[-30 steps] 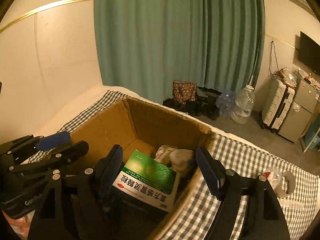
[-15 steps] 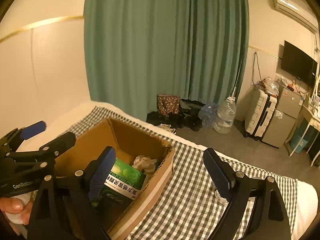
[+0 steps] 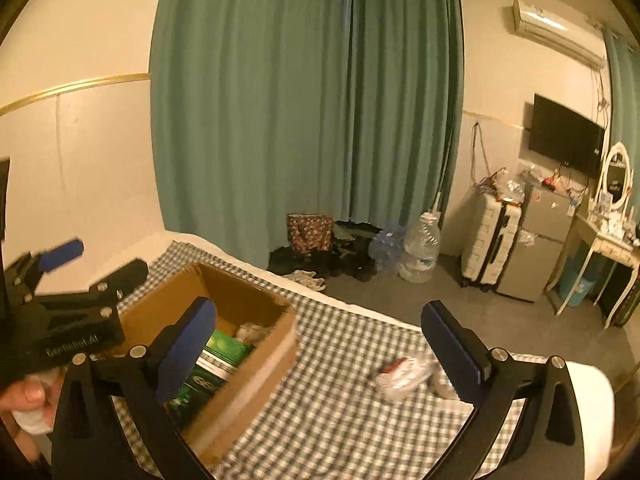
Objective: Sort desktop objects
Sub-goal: 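Withdraw both tools from the box toward the clear cup and tape roll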
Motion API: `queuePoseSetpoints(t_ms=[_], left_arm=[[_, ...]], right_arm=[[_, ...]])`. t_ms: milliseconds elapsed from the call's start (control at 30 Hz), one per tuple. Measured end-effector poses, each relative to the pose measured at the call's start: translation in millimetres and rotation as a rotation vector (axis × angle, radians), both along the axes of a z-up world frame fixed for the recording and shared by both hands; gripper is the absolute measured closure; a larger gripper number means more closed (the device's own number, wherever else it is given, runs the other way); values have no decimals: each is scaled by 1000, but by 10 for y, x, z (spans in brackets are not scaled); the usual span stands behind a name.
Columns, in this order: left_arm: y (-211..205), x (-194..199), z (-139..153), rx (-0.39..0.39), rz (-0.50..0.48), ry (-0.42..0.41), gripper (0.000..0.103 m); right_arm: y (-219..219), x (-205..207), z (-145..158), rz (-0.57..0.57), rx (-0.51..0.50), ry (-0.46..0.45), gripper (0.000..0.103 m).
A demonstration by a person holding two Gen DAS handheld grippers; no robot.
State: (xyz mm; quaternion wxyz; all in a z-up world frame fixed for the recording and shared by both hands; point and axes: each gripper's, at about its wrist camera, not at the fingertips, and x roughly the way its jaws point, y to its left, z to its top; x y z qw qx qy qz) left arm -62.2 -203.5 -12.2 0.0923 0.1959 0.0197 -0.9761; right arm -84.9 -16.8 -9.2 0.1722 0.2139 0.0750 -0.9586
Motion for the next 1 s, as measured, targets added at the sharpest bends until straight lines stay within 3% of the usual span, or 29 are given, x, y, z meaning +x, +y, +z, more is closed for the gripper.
queuePoseSetpoints(t_ms=[167,300,500,767,1000], left_arm=[[226,43,129,10,-26,51,0],[321,13,190,67,-30,71,0],[599,-128,114,91,-74,27,0],[1160,-291,-51,91,-144,-30,0],[1535,-397,-271,15,-177,-63,0]], right_arm=[[363,41,69,-38,-6,18,0],[694,50,124,-46,-44,-1,0],[1227,77,141,-93,-66,37,0],[1842,-13,-187,-169,-38,-36,0],[2401,-215,-597,-259,-102,-119,0]])
